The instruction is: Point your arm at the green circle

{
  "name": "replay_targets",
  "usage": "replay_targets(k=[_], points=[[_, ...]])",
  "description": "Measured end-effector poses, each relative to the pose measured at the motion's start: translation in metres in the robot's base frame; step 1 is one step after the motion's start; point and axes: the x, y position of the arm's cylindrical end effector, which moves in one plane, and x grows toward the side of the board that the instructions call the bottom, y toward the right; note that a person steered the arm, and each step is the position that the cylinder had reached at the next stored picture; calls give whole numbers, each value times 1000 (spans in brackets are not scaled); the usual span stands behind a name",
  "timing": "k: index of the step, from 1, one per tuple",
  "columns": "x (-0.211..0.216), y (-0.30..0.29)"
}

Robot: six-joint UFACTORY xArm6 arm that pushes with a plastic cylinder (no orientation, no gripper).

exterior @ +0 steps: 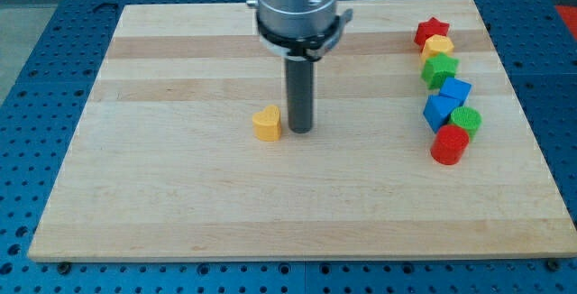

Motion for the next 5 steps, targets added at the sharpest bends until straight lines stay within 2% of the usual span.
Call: replay_targets(k=[2,3,4,5], points=[[94,91],[102,180],[85,257],[34,301]])
